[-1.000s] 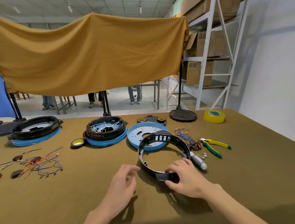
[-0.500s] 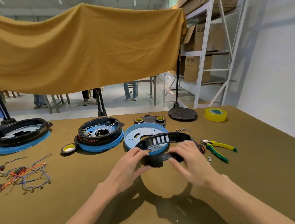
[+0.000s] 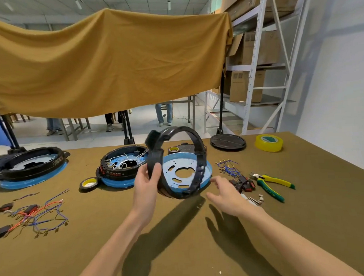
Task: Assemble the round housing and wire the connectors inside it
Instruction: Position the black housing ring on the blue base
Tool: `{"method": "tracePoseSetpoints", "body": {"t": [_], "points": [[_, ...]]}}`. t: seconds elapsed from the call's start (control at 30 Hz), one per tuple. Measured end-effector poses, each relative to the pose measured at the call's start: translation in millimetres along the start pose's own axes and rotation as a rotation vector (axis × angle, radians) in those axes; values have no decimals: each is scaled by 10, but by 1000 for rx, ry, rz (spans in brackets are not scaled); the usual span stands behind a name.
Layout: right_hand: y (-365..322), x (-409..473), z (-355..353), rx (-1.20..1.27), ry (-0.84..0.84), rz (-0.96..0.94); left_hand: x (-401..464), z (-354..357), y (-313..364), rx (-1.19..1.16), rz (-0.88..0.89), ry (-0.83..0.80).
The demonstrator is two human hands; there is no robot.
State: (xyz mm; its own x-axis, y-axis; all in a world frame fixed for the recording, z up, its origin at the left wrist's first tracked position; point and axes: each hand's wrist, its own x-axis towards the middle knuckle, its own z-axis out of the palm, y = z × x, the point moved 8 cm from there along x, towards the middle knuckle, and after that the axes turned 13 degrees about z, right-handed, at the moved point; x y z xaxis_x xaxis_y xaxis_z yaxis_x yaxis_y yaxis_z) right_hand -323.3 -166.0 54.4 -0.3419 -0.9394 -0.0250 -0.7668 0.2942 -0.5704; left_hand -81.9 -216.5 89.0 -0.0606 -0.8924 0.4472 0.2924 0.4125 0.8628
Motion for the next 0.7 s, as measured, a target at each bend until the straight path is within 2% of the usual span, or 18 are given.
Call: {"method": "tracePoseSetpoints", "body": {"t": [0.07,0.1,0.2,0.33,0.7], "points": [[-39,55,86,-102,17,-30,-25,-40,-156,-229,-172,68],[-58,89,95,-156,53,-51,-51,-75,-219,-263,-218,84],[-107,190,128,-241,101,-101,-159,-224,-439,-248,-331,118],[-155,318,253,-268,36,-165,-253,-438,-729,-294,-473,213],[81,251,244,-240,-58,-124,-410,-726,-819,-395,-457,299]]}}
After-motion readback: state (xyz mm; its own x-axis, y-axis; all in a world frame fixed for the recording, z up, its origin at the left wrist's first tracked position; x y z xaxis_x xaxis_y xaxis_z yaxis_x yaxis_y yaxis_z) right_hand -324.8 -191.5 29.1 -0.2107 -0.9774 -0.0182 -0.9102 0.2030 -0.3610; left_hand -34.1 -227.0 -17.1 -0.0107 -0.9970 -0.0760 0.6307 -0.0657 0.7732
